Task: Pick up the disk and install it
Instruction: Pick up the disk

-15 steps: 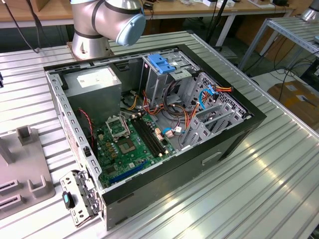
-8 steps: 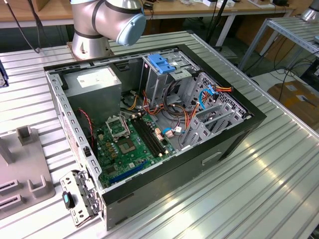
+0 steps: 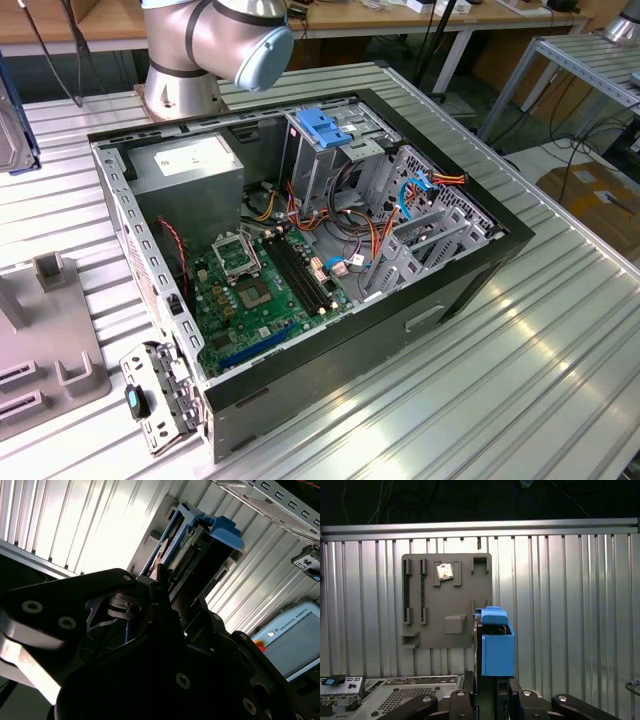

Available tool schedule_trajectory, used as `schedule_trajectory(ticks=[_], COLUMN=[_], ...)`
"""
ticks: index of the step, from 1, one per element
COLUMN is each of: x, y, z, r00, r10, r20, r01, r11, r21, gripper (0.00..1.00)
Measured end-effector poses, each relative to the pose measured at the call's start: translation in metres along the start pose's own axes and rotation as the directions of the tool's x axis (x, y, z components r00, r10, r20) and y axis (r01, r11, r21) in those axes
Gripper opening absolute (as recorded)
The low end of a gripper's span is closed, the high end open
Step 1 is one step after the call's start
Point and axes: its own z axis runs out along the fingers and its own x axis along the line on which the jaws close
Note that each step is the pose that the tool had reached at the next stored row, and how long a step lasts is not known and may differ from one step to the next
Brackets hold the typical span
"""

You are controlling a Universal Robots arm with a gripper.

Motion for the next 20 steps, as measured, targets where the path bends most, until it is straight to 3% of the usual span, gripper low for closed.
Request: schedule_trajectory(ticks=[6,20], x=[-0.0004,-0.0004], y=[-0.0111,-0.0142], z=[-0.0002,-0.0031], r00=[1.0,1.0], r10=[0.0,0.0], r20=[0.0,-0.0009], r01=[0.0,0.0], r11=[1.0,1.0], r21=[-0.0001,-0.0002], gripper=[0.35,0.35])
